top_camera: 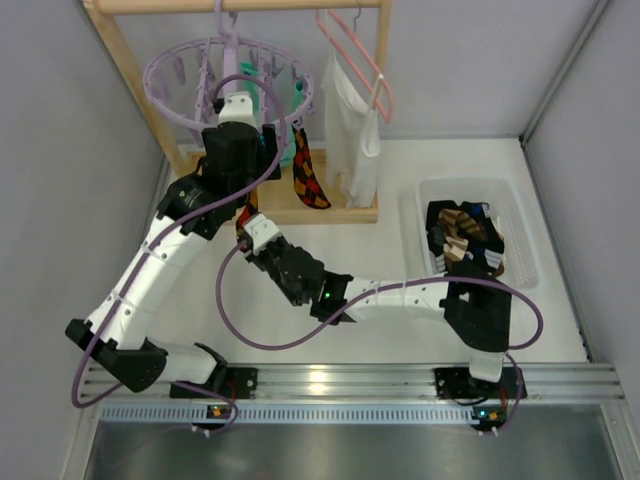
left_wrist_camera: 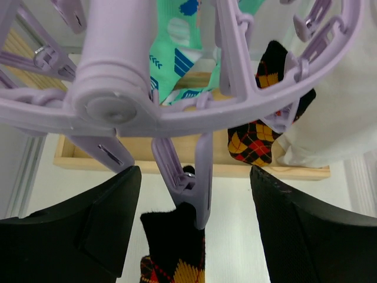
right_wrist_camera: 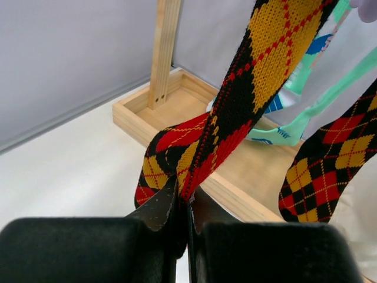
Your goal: Remove the socks clipped to the hanger
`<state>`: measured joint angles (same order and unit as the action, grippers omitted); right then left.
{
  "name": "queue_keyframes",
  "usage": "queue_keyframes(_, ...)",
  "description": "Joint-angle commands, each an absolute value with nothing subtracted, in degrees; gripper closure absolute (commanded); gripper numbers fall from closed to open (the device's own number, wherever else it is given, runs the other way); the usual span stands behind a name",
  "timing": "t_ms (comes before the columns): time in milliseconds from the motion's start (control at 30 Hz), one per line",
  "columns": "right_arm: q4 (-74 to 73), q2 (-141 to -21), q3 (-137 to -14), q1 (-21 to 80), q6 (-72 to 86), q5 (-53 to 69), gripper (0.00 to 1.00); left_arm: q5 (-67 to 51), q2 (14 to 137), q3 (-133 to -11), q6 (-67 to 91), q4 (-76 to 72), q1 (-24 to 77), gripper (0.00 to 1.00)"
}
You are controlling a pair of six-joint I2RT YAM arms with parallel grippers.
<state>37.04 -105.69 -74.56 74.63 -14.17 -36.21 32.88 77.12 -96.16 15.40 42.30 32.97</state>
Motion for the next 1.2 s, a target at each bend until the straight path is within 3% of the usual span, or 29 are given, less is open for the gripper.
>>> queue_keyframes(0, 40.3, -102.4, -74.1, 75.9, -12.8, -33.1, 1.0, 31.9, 74.5, -95.3, 13.8, 34.7, 31.2, 0.21)
queue_keyframes(167, 40.0, -102.1, -73.7, 76.0, -12.9, -31.9, 1.0, 28.8, 75.0, -95.0, 12.6, 31.1, 28.9, 0.22)
queue_keyframes(600, 39.7, -101.4, -72.4, 75.9, -12.4, -30.3, 1.0, 25.9, 76.4, -94.5, 12.5, 27.1, 27.8, 0.51)
queue_keyframes(700, 40.3, -101.1, -71.6, 75.9, -12.2, -30.2, 1.0, 25.9, 76.6, -94.1, 12.6, 27.0, 27.7, 0.62)
queue_keyframes(733, 40.4, -100.9, -71.5, 75.9, -12.1, -30.2, 1.0, 26.1, 76.7, -94.0, 12.7, 27.0, 27.7, 0.72)
queue_keyframes(800, 40.6, -100.7, -70.9, 75.9, -12.0, -30.2, 1.0, 26.1, 76.8, -93.9, 12.8, 27.1, 27.5, 0.83)
queue_keyframes(933, 41.8, -99.4, -69.2, 75.9, -11.6, -30.7, 1.0, 26.4, 76.9, -93.3, 13.3, 27.0, 27.4, 0.9)
queue_keyframes(1033, 42.8, -96.7, -65.1, 76.0, -11.1, -31.9, 1.0, 26.6, 76.6, -92.8, 13.2, 27.2, 27.3, 0.87)
queue_keyframes(1067, 42.5, -95.5, -64.1, 75.9, -10.4, -33.3, 1.0, 26.7, 76.1, -92.4, 13.2, 27.1, 27.3, 0.75)
queue_keyframes(1133, 40.6, -90.8, -61.0, 75.9, -9.8, -35.0, 1.0, 27.7, 74.0, -91.1, 13.9, 27.3, 27.3, 0.62)
queue_keyframes(1167, 36.9, -88.9, -60.1, 75.9, -8.5, -37.2, 1.0, 28.4, 73.0, -89.1, 14.2, 27.3, 27.3, 0.49)
